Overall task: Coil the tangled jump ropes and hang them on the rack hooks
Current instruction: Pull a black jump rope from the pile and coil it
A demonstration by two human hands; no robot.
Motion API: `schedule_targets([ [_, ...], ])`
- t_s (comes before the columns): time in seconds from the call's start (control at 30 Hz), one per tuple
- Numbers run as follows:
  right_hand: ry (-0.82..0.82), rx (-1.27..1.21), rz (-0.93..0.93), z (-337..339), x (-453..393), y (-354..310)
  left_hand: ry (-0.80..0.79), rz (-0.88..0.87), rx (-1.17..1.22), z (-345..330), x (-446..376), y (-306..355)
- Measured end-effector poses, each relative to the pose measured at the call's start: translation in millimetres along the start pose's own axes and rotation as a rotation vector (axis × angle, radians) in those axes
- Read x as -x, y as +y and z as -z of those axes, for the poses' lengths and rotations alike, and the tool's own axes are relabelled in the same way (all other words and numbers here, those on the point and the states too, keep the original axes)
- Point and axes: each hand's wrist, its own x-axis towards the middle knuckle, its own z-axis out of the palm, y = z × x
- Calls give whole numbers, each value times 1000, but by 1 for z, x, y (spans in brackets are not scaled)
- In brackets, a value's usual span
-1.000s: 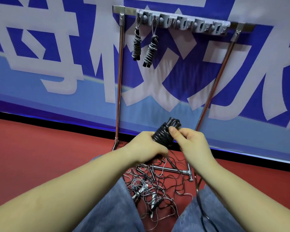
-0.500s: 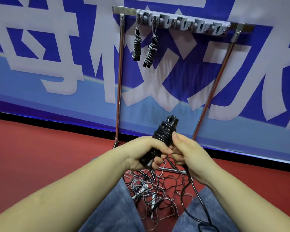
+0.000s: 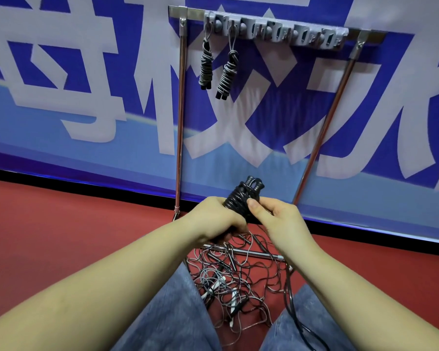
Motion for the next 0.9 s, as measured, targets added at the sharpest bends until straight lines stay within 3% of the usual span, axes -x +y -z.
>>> schedule_targets([
  [0.13, -171, -65, -107, 8, -4, 3, 13, 23, 26, 10, -3, 3],
  [0.2, -224, 19, -143, 15, -5, 7, 39, 34, 45, 20, -8, 3],
  [0.4, -313, 697, -72, 16, -3, -3, 114, 54, -214, 32, -20, -2],
  [0.57, -415, 1101, 132, 19, -13, -40, 124, 44, -664, 27, -31, 1],
  [0.67, -458, 1112, 239, 32, -26, -62, -102, 114, -837, 31, -28, 5],
  [0.77, -510, 935, 259, 42, -41, -71, -340, 98, -815, 32, -18, 10],
  [0.9, -568, 674, 184, 48, -54, -63, -423, -34, -825, 31, -4, 20],
])
